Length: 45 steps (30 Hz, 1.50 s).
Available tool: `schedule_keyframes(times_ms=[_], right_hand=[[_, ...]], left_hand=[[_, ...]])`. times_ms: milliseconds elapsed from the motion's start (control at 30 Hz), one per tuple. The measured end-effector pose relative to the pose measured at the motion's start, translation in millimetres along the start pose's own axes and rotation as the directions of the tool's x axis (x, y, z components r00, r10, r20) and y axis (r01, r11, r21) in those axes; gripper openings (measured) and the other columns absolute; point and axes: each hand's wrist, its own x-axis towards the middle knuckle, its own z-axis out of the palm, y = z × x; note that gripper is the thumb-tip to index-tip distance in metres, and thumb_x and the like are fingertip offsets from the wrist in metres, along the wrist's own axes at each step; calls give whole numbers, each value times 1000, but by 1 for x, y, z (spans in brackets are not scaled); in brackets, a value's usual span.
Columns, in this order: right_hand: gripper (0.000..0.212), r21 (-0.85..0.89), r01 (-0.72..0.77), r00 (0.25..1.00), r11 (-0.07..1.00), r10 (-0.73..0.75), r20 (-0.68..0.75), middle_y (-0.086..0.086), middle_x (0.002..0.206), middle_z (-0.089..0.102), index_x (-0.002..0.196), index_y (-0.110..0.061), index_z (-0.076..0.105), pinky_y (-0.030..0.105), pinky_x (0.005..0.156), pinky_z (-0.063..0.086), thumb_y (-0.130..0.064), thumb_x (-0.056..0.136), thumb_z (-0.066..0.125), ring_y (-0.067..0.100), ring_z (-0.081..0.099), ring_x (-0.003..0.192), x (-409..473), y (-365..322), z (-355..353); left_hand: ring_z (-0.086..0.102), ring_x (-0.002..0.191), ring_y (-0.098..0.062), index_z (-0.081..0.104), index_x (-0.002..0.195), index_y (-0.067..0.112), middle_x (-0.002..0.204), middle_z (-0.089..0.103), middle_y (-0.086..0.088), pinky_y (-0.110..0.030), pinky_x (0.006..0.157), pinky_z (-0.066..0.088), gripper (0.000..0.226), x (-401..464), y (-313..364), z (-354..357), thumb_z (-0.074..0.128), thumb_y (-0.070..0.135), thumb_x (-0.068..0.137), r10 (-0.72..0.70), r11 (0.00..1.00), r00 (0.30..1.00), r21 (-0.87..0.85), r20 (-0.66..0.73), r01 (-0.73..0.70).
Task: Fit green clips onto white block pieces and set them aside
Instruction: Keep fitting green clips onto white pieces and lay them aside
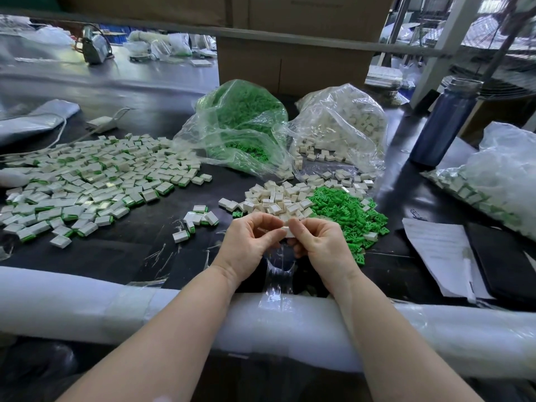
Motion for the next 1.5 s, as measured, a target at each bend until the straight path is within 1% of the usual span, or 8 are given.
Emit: schedule_keyframes(times_ms=[167,300,533,700,867,1033,1167,1500], right_hand=[[27,-149,63,988,987,-82,-129,-3,55,57,71,-13,64,25,50,44,-33,87,58,9,50,48,-1,-1,1],[31,-171,71,950,983,-119,-289,12,61,55,70,-4,63,37,55,39,-25,91,57,22,44,55,1,-1,-4],[26,-325,-24,807,945,-174,-565,-2,58,54,70,-9,61,29,57,36,-21,92,57,20,48,60,4,0,-15],[9,-382,-261,700,887,-99,-707,6,98,66,90,-17,64,37,87,36,-16,90,56,28,55,98,5,2,-21],[39,-365,-513,648,777,71,-758,7,120,57,105,-23,63,41,99,26,1,79,45,27,39,120,4,0,-27],[35,-408,-579,685,706,151,-712,7,120,56,104,-25,65,41,102,25,-7,79,48,27,40,121,5,0,-28],[32,-435,-581,703,688,153,-695,4,116,57,96,-27,68,41,100,25,-7,79,49,25,42,118,5,2,-27],[18,-451,-582,711,677,155,-686,1,109,59,85,-29,68,40,97,26,-16,79,58,23,46,114,7,2,-26]], left_hand=[[65,62,-6,66,85,19,78,68,-5,-18,62,54,15,1,-1,-1,66,4,83,-30,1000,980,-4,-197,30],[64,83,-22,68,90,14,99,65,-11,-33,85,52,8,6,-6,-7,66,10,84,43,966,914,249,-404,64],[49,90,-18,68,103,1,115,47,-13,-5,77,25,18,8,-10,-14,55,5,90,71,884,796,408,-601,229],[44,114,-28,60,114,-4,126,38,-16,-17,93,30,27,8,-10,-13,51,3,90,19,839,809,449,-588,307],[32,120,-30,62,115,6,126,40,-12,-30,101,27,28,6,-9,-10,56,9,87,29,733,835,579,-550,356],[34,117,-24,62,117,21,124,45,-2,-31,96,28,31,4,-11,-5,54,9,89,128,669,908,711,-400,219],[34,115,-22,56,127,25,126,50,3,-31,94,30,39,6,-15,-4,46,8,93,99,628,954,761,-284,162],[51,103,-24,66,100,9,107,54,-7,-34,91,43,15,5,-11,-5,64,14,86,95,739,941,657,-324,151]])
